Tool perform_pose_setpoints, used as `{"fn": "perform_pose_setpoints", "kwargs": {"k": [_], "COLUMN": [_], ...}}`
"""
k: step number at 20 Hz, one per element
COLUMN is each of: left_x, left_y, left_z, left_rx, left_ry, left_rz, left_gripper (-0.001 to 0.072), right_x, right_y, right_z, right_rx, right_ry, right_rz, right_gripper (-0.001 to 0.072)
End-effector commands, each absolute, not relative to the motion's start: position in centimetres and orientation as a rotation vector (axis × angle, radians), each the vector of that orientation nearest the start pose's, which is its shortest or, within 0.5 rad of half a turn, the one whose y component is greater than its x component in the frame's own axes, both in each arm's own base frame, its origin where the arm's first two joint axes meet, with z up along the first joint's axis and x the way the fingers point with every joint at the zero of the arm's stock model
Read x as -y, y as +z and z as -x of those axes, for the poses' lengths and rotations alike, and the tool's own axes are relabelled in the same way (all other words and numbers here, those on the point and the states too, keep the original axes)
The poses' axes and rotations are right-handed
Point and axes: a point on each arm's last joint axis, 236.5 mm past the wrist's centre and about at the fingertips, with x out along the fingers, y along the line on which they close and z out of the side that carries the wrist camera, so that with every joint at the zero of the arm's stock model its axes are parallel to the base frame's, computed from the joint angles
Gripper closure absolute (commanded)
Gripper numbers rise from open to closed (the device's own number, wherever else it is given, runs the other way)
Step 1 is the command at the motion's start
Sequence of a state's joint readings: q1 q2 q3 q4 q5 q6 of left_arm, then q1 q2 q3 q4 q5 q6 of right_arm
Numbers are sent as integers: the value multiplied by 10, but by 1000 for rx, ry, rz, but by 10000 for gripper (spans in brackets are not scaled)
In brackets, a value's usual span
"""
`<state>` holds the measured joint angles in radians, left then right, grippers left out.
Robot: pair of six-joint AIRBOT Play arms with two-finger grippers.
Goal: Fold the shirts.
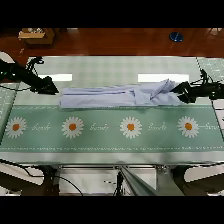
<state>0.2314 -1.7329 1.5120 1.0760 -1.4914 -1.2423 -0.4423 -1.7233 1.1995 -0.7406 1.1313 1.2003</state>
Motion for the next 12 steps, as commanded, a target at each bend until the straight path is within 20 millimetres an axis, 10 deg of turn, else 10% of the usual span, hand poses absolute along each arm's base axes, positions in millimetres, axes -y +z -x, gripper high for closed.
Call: {"fn": "perform_pose_setpoints", "kwargs": {"k": [1, 2, 5, 8, 12], "left_x": [23, 24, 23, 26, 74], "left_y": [-39, -39, -39, -32, 15], "left_z": [-414, -414, -414, -417, -441], "left_rx": [-1525, -1525, -1524, -1511, -1361], "left_ry": [-422, -422, -422, -410, -559], "left_rz": [372, 373, 373, 399, 564], "left_gripper": [380, 380, 389, 686, 686], "right_x": [11, 3, -12, -11, -7], "right_y": [-101, -104, -103, -69, -7], "right_z": [-443, -445, -454, -455, -442], "right_rx": [-1257, -1261, -1241, -1181, -1116], "right_ry": [213, 218, 233, 297, 337], "right_rz": [-909, -896, -867, -814, -724], "right_gripper": [116, 152, 654, 696, 696]}}
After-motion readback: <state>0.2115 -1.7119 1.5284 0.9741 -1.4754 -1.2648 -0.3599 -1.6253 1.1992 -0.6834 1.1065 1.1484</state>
